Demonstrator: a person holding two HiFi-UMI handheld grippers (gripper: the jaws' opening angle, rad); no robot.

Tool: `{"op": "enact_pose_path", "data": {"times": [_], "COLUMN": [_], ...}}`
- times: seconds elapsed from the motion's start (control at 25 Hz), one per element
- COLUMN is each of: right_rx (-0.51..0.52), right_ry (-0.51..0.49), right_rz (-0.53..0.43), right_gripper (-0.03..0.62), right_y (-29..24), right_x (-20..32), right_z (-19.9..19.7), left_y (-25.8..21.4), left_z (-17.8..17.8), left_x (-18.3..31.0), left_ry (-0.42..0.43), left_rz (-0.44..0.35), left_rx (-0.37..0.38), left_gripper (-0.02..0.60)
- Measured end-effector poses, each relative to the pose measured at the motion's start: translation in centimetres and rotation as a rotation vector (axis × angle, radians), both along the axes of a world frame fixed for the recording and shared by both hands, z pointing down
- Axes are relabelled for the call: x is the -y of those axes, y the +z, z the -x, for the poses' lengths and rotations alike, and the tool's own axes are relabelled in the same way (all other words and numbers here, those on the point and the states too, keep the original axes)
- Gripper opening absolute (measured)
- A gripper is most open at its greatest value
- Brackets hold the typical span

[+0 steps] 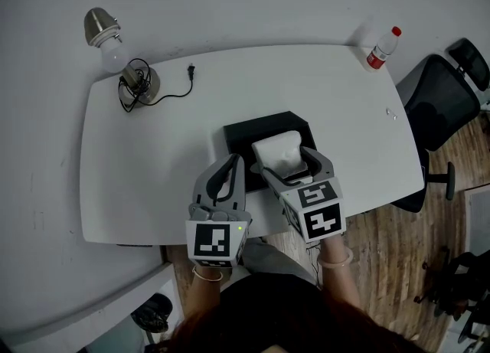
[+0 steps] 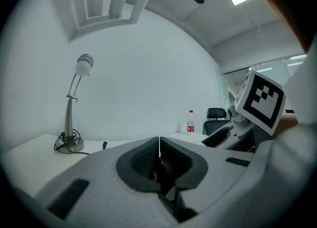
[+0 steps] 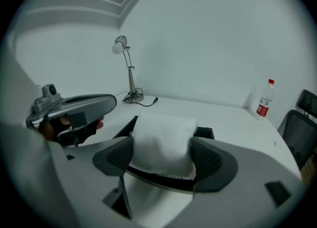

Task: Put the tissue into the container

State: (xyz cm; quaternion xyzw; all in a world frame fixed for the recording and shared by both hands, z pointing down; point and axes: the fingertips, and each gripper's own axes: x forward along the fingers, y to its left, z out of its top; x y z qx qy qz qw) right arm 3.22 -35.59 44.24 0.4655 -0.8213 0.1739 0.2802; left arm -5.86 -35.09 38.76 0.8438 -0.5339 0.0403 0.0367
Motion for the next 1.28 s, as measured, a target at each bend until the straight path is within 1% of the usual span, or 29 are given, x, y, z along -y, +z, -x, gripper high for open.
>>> {"op": "enact_pose_path", "data": {"times": [0.08, 0.32, 0.52, 0.76, 1.28], "right_rx": [-0.004, -0.04, -0.062, -0.103, -0.2], "right_ry": [-0.005, -0.024, -0.032, -0.055, -0.075], "right_rz": [0.02, 0.078, 0.109, 0.155, 0.256], "right_gripper": [0.383, 0.383, 0.383, 0.383, 0.383], "right_y": [0.4, 1.4, 2.3, 3.1, 4.7], "right_x": [0.1, 0.4, 0.5, 0.5, 0.8], "right_z": [0.2, 0.5, 0.7, 1.1, 1.1], "left_y": [0.1, 0.6, 0.9, 1.2, 1.9], "left_z": [0.0, 0.5, 0.8, 1.3, 2.5], "left_x": [0.1, 0.8, 1.2, 2.0, 2.8], "left_ry": [-0.003, -0.004, -0.006, -0.015, -0.032], "left_rz": [0.009, 0.01, 0.016, 0.024, 0.039], "left_rx": [-0.009, -0.003, -0.01, -0.021, -0.036], "left_gripper": [0.028, 0.028, 0.028, 0.028, 0.028]}}
